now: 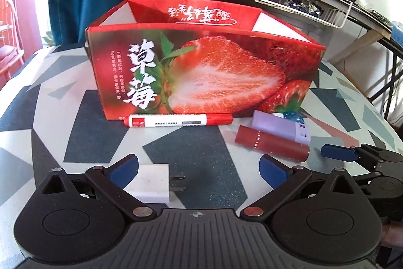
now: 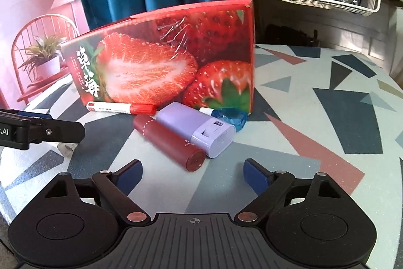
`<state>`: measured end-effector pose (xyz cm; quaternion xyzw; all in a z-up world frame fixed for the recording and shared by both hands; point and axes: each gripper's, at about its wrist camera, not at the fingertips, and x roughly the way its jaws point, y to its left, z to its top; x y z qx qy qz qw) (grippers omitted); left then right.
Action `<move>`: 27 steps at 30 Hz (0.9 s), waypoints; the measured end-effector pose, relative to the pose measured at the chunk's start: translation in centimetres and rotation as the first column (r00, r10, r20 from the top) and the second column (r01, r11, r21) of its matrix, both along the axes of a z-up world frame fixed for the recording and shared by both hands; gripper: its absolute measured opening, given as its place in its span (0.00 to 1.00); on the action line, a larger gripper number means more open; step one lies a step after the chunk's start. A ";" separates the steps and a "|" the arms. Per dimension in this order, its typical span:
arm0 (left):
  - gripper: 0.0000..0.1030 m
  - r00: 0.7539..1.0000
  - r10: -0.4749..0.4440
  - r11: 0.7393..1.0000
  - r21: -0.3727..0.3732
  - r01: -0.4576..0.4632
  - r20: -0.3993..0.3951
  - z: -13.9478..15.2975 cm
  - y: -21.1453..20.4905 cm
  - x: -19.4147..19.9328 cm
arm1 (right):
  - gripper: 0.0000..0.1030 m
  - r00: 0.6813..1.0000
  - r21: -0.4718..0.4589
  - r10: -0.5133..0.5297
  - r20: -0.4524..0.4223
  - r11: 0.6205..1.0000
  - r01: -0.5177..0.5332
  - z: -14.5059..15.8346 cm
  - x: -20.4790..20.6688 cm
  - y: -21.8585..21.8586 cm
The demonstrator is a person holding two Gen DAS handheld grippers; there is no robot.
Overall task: Organize rigid objects
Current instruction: 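Lower both grippers and close them on the dark red lipstick tube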
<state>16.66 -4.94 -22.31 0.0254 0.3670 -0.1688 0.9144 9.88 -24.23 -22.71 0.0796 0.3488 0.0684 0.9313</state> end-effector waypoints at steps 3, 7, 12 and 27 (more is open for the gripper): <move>1.00 1.000 0.007 1.000 0.006 -0.007 -0.007 -0.1 -0.2 0.2 | 0.80 1.000 0.021 0.002 0.004 1.000 -0.002 0.0 0.0 -0.4; 0.98 1.000 -0.013 1.000 0.001 0.013 -0.011 -0.2 -0.8 0.4 | 0.64 1.000 0.040 0.022 0.010 0.999 -0.022 0.1 -0.3 -0.6; 0.87 0.998 -0.038 0.999 -0.002 0.038 -0.041 -0.6 -1.7 0.7 | 0.43 0.998 0.041 0.059 0.022 0.997 -0.060 0.1 -0.5 -0.5; 0.69 0.997 -0.057 0.997 -0.056 0.053 -0.058 -0.5 -4.3 3.2 | 0.22 0.996 0.102 0.080 0.047 0.991 -0.084 -0.4 -0.3 -1.3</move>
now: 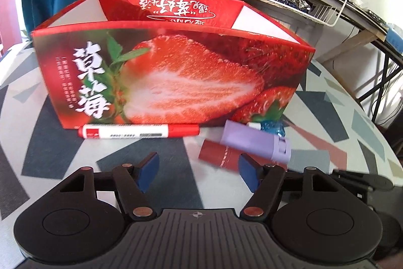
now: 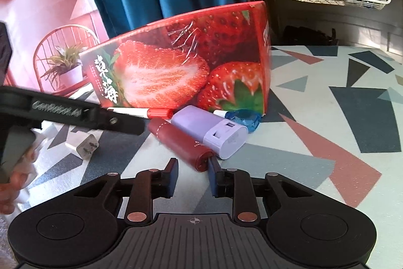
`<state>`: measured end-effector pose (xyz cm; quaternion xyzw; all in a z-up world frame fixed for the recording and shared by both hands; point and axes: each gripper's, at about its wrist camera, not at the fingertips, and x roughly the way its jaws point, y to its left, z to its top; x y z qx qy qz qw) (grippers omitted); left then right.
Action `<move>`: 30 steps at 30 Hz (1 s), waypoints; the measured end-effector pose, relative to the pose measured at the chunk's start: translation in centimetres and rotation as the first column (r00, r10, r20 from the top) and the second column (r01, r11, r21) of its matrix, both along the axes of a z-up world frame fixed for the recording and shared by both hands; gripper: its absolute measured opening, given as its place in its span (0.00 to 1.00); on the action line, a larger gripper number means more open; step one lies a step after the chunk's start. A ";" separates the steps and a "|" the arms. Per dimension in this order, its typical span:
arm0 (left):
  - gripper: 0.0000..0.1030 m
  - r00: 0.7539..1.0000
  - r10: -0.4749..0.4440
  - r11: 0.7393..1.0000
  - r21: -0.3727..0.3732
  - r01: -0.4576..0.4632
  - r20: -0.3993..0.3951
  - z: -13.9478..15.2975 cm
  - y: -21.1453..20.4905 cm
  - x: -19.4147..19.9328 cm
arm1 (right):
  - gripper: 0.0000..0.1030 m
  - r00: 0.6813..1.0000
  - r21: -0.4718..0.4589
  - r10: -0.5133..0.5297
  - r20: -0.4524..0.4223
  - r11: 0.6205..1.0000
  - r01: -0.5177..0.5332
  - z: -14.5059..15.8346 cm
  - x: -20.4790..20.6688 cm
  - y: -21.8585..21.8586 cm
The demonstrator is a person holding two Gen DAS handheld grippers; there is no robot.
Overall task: Organize rigid objects
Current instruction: 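Lower both grippers and close them on the dark red lipstick tube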
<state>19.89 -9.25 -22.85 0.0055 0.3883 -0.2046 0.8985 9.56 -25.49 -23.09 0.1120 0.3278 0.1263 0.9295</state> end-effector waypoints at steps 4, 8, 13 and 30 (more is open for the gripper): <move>0.68 1.000 0.003 1.000 0.018 -0.003 0.004 -0.6 -0.9 0.7 | 0.19 1.000 0.005 -0.006 0.004 1.000 0.006 0.0 -0.1 -0.1; 0.65 1.000 -0.004 1.000 -0.006 0.004 -0.013 -1.2 -1.6 1.3 | 0.18 1.000 0.009 -0.010 0.010 1.000 0.010 0.0 -0.1 -0.1; 0.65 1.000 -0.020 1.000 -0.018 0.020 -0.012 -1.6 -2.2 1.8 | 0.15 1.000 0.032 -0.003 0.008 0.999 0.002 0.0 -0.2 -0.3; 0.56 0.998 -0.068 0.998 -0.018 0.068 -0.013 -1.7 -2.7 0.9 | 0.14 1.000 0.028 -0.014 -0.010 1.000 0.014 -0.1 0.1 -0.3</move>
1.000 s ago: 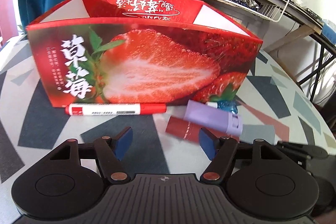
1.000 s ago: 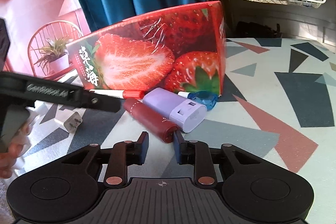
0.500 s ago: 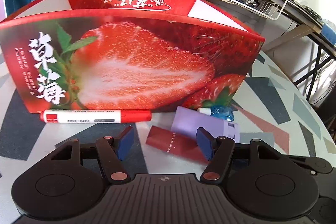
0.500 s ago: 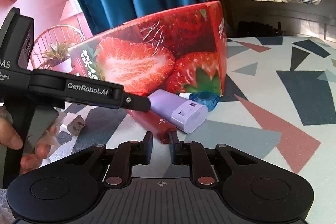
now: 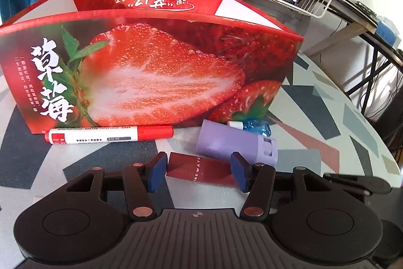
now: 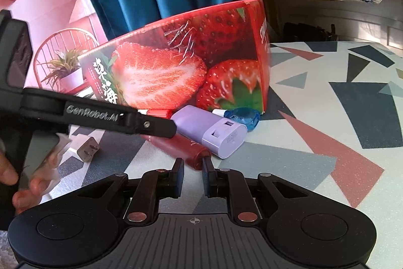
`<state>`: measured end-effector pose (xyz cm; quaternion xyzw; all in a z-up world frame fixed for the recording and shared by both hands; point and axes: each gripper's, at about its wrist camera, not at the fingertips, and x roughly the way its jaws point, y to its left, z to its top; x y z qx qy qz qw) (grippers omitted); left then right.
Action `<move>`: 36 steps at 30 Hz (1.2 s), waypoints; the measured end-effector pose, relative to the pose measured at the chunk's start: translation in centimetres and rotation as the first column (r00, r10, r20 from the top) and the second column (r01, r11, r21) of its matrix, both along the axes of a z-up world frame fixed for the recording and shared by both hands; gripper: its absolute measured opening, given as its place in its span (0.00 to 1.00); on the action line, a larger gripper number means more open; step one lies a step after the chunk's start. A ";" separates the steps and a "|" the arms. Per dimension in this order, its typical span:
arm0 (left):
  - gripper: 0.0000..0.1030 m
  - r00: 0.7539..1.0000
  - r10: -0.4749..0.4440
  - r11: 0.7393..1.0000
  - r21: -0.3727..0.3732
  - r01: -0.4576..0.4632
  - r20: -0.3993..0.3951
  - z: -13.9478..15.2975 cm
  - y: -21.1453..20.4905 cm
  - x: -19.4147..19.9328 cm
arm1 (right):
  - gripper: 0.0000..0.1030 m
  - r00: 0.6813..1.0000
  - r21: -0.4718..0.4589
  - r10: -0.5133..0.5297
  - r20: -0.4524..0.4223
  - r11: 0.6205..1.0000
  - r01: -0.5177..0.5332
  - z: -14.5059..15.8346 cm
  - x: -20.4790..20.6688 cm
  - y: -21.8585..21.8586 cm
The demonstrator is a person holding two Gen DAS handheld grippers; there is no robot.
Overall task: Organize rigid objects
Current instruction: 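Lower both grippers and close them on the dark red lipstick tube, then lift the dark red lipstick and carry it over the strawberry box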
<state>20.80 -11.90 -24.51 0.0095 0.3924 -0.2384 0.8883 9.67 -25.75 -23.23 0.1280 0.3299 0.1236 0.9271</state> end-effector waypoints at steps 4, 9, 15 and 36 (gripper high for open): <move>0.56 1.000 0.005 1.000 -0.003 -0.005 -0.005 0.0 0.3 -0.6 | 0.15 1.000 -0.010 0.000 0.001 1.000 0.000 0.0 0.0 0.1; 0.56 1.000 0.001 1.000 0.015 -0.001 -0.001 0.0 0.4 -1.4 | 0.17 1.000 -0.041 0.013 0.007 0.999 -0.012 0.1 -0.1 0.5; 0.56 1.000 -0.002 1.000 -0.001 0.002 -0.010 -0.1 1.1 -2.1 | 0.20 1.000 -0.085 0.031 0.005 0.996 -0.030 0.3 -0.1 1.1; 0.55 0.999 0.043 0.987 -0.154 -0.042 -0.001 1.4 4.7 -3.1 | 0.20 0.995 -0.254 0.098 0.021 0.963 -0.089 3.3 0.2 3.9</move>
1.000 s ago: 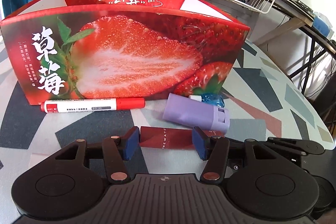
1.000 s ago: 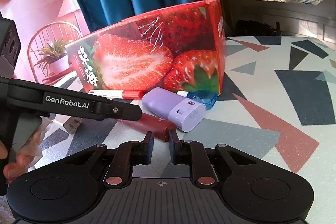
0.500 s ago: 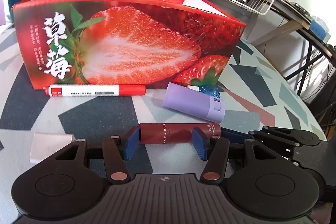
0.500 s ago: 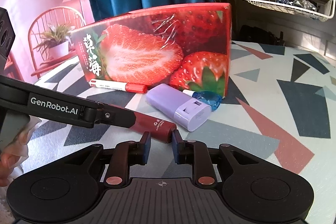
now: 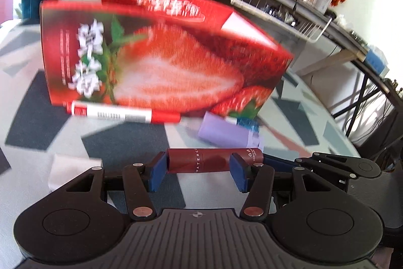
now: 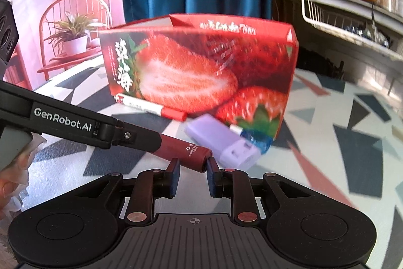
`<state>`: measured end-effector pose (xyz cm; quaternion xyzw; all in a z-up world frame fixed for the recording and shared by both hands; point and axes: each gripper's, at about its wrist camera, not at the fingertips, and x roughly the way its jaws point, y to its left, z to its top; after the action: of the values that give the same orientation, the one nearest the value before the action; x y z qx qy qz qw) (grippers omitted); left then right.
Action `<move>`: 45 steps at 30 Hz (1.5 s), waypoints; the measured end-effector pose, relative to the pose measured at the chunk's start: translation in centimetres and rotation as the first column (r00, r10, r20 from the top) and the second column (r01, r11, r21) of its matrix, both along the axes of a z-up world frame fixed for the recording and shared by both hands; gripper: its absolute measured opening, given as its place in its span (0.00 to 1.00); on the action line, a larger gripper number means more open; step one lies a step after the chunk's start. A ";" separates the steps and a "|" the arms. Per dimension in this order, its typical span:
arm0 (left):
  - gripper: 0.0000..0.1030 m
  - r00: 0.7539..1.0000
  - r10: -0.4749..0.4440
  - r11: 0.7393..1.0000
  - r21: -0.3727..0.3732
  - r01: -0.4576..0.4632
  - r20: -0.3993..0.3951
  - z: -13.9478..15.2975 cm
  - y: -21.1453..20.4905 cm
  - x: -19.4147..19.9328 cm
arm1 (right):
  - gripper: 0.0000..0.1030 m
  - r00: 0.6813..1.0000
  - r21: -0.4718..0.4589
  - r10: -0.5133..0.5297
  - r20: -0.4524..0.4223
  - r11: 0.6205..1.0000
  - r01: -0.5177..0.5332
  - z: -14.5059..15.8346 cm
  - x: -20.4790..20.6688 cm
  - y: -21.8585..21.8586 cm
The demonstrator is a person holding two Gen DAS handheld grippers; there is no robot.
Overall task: Organize rigid objects
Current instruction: 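Lift the dark red lipstick and carry it over the strawberry box, then lower the lipstick into the box beside the pen and open both grippers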
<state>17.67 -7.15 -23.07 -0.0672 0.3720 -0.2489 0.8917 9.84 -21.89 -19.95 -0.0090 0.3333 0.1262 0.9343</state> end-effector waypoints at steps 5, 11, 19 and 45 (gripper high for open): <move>0.55 0.992 -0.038 0.999 -0.013 0.040 0.117 3.4 0.4 0.3 | 0.20 0.997 -0.036 0.007 0.081 0.999 -0.004 3.2 0.6 0.1; 0.55 0.978 -0.024 0.996 -0.076 0.041 0.207 7.6 1.3 2.1 | 0.20 0.988 -0.037 0.014 0.155 0.999 -0.008 7.9 3.1 -0.3; 0.55 0.989 -0.008 0.992 -0.120 0.026 0.147 9.3 1.5 7.6 | 0.22 0.994 -0.032 0.025 0.107 0.999 -0.021 10.4 9.8 -0.9; 0.55 0.999 -0.028 0.997 -0.074 0.026 -0.021 5.5 1.7 15.7 | 0.29 0.917 0.120 -0.099 -0.386 0.980 0.156 4.2 23.6 -1.2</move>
<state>33.40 -5.41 -17.60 -0.0977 0.3733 -0.2738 0.8810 33.43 -23.04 -15.73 0.1066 0.4966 0.0887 0.8568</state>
